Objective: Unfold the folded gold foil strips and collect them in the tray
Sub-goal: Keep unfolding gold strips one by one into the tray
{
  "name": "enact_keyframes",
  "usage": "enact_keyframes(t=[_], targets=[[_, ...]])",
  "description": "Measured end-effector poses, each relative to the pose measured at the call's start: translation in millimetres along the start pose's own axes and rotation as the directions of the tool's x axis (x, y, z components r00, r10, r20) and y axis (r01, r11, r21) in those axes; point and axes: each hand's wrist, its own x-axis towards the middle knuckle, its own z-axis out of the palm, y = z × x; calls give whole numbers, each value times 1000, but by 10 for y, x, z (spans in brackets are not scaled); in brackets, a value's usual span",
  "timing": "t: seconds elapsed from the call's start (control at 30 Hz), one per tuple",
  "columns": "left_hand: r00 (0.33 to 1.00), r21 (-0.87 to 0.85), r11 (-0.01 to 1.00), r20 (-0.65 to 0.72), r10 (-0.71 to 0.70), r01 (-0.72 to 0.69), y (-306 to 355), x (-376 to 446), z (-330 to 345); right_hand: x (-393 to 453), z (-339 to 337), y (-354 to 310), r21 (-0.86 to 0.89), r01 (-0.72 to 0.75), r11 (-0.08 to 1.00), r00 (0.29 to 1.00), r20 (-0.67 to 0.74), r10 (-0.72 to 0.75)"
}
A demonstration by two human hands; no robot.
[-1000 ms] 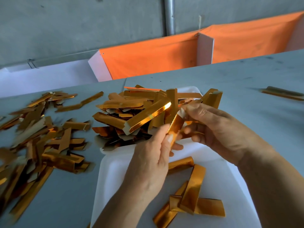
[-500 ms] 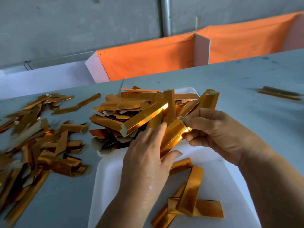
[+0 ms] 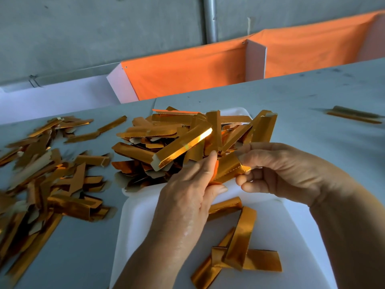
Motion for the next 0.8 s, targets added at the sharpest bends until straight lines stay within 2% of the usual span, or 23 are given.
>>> enact_keyframes(t=[0.13, 0.3, 0.43, 0.63, 0.8], targets=[[996, 22, 996, 32, 86, -87, 7, 9, 0, 6, -19, 3, 16, -41, 999, 999, -7, 41], [994, 145, 984, 38, 98, -103, 20, 12, -8, 2, -37, 21, 52, -113, 992, 992, 54, 110], [993, 129, 986, 55, 101, -107, 11, 9, -25, 31, -61, 53, 28, -155, 987, 982, 111, 151], [992, 212, 970, 80, 103, -118, -2, 6, -85, 41, -63, 49, -137, -132, 982, 982, 115, 148], [986, 243, 959, 111, 122, -146, 9, 7, -79, 56, -31, 47, -415, -80, 907, 997, -25, 76]])
